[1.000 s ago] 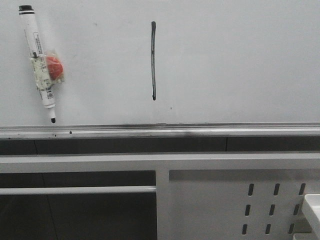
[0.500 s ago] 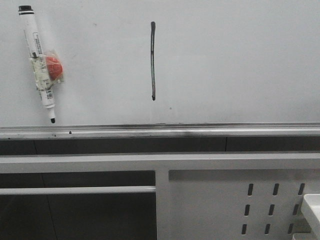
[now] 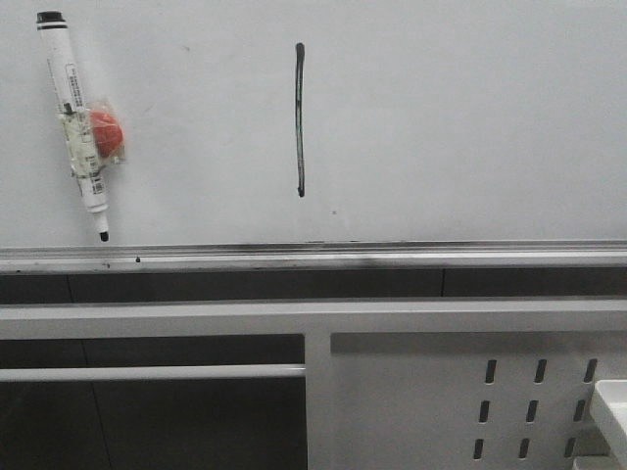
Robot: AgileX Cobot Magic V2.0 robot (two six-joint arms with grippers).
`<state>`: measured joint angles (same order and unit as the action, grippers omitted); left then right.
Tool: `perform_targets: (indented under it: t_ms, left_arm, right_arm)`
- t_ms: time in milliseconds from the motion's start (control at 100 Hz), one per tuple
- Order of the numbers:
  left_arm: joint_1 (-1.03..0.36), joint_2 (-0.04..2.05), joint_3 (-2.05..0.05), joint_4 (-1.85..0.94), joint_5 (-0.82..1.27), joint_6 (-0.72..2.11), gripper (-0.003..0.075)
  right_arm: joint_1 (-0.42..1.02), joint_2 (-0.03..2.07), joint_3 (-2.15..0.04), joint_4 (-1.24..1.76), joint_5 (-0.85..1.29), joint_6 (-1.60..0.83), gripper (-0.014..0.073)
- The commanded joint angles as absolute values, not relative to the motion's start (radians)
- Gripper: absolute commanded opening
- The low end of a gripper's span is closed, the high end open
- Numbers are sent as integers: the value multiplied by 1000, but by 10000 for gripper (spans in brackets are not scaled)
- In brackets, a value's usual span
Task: Write number 1 on whiteboard
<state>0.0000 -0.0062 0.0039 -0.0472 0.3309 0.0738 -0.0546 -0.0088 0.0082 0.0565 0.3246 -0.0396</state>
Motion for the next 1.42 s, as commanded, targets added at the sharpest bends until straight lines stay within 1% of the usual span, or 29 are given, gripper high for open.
perform_targets:
  t_ms: [0,710,950,1410]
  left_arm:
    - [-8,-9,39,-50,272,74,-20]
    - [-8,-20,39,-50,272,74,-20]
    - [-51,-29,39,-50,267,74,-20]
    - [-58,-29,39,-50,267,74,-20]
  right_arm:
    - [-61,-31,21,39,304,-25,-69]
    - [-61,-31,21,39,304,-25,-69]
    - [-61,-31,21,39,304,-25,-69]
    - [-61,-31,21,39,304,-25,-69]
